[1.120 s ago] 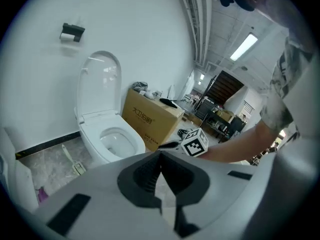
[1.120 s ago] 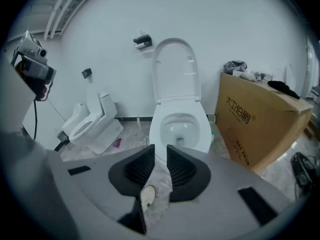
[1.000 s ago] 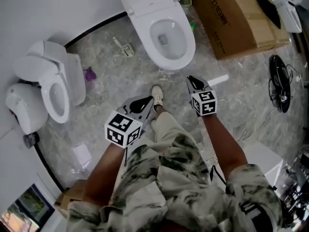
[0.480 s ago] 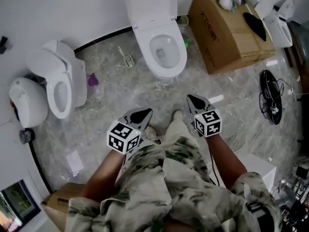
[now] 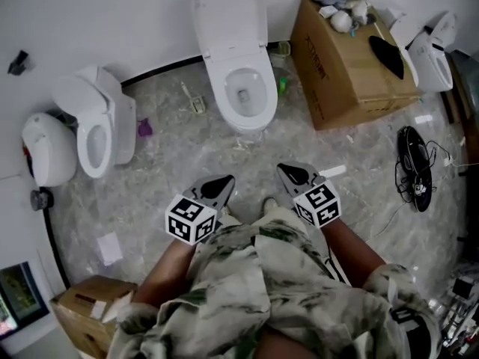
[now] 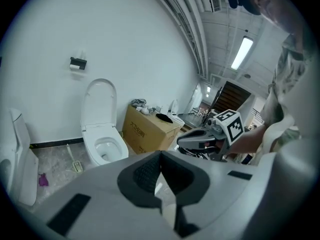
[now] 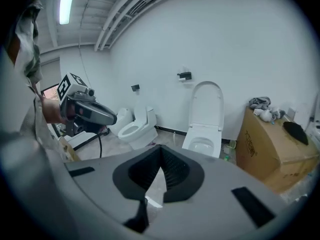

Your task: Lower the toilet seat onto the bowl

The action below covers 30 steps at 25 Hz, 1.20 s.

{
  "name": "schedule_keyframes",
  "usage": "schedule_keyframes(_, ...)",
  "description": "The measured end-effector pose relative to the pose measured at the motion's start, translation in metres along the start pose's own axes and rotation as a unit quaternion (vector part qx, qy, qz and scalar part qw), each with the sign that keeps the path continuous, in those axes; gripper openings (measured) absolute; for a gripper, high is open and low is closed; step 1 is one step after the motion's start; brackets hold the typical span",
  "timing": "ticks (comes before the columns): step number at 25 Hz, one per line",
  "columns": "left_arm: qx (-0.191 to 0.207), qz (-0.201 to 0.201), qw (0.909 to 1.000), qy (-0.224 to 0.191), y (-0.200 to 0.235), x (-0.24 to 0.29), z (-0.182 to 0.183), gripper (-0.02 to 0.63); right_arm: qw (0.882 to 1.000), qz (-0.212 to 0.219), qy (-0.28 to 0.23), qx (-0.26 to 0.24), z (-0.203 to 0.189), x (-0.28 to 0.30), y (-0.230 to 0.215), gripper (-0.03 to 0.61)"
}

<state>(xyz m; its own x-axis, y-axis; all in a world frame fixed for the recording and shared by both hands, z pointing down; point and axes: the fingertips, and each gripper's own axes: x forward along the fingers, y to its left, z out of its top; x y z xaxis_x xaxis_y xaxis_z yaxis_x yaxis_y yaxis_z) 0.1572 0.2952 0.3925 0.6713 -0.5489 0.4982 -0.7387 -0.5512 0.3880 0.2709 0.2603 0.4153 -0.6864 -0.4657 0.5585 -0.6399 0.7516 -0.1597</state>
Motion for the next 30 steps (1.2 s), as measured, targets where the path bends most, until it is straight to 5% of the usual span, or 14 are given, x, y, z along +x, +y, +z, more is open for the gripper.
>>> schedule_keyframes(16,-0.018,0.041,0.9989,-0.010,-0.092,0.043,-0.017,0.023,0.998,0.050,-0.013,-0.033,-0.028,-0.084,-0.029,0.021)
schedule_keyframes(30,-0.017,0.071,0.9973,-0.010,-0.101,0.043,-0.014,0.022,0.995,0.086,-0.025,-0.047,-0.026,-0.084,-0.029,0.021)
